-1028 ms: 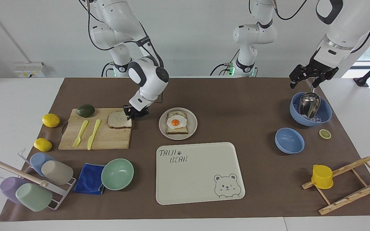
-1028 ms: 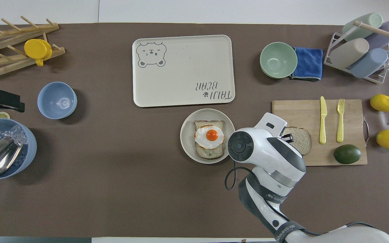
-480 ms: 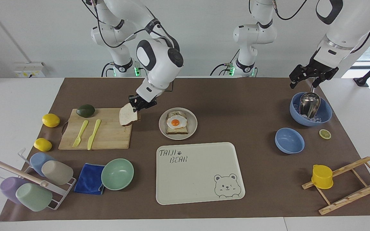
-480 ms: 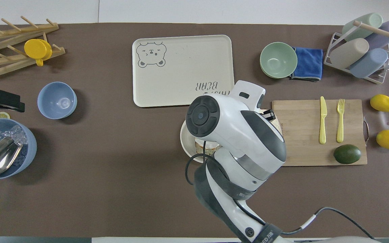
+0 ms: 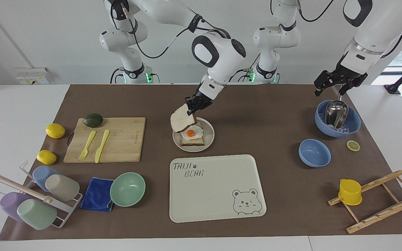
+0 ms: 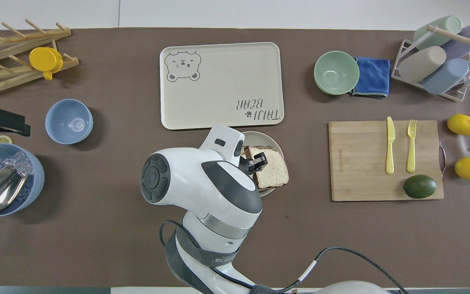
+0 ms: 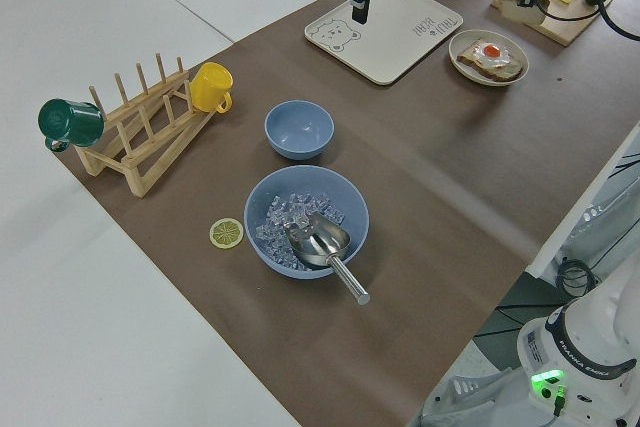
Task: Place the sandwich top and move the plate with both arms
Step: 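Carry the bread slice with the right gripper over the egg toast, then lower the bread onto the egg toast and open the right gripper, then withdraw the right gripper while the left gripper reaches the plate rim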
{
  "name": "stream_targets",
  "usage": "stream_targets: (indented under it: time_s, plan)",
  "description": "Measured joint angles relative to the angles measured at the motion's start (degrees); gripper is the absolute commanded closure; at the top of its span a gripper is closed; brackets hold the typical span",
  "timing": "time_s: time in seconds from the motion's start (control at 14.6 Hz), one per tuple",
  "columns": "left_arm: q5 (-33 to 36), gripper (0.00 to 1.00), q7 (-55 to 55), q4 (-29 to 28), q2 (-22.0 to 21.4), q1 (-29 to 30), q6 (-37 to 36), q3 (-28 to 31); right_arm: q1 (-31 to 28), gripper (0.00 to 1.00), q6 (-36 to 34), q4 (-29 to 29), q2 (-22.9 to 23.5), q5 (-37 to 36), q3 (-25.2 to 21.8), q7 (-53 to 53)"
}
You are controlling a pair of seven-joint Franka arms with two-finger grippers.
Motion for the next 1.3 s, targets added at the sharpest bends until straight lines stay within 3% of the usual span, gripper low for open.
stream_targets:
  time_s: [0.48,0.89,1.03,1.3]
  plan:
    - [0.0,0.0,0.0,0.0,0.0,0.1,0.0,0.1,-1.1,1.0,4.1,0.3,3.4,-0.2,-0.3,1.5]
    - [0.0,0.0,0.0,0.0,0.0,0.1,-0.1,0.1,-0.8,0.99,11.3,-5.5,3.1,-0.1,-0.2,5.8]
    - [0.0,0.0,0.0,0.0,0.0,0.1,-0.1,0.1,-0.8,0.68,12.5,-6.2,2.8,0.5,-0.2,7.6]
    - [0.0,0.0,0.0,0.0,0.0,0.1,-0.1,0.1,-0.8,0.61,16.2,-6.9,2.5,3.4,-0.1,8.9]
